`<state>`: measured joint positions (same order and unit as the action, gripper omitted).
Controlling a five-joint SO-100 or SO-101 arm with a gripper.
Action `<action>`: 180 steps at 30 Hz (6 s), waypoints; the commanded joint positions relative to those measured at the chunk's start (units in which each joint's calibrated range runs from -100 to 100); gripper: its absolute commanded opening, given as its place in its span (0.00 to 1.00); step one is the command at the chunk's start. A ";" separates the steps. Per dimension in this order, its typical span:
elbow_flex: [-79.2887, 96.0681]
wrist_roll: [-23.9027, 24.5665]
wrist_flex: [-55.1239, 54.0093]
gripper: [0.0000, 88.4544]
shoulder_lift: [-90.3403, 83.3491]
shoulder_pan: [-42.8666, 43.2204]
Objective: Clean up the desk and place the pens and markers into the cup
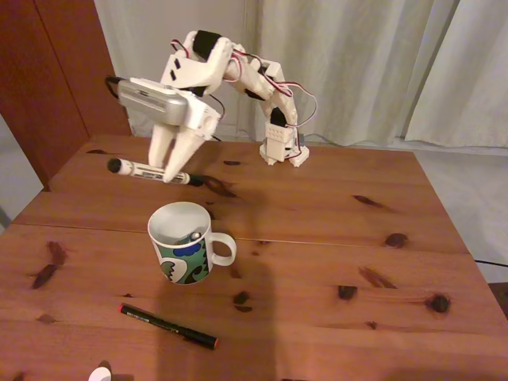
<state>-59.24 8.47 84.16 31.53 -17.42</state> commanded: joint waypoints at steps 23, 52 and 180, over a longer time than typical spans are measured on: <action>-3.34 2.42 1.74 0.01 3.68 6.68; 12.98 0.06 13.69 0.01 -20.31 4.35; 58.33 1.01 -52.11 0.01 -34.55 3.14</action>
<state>-3.01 8.96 32.48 4.75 -14.48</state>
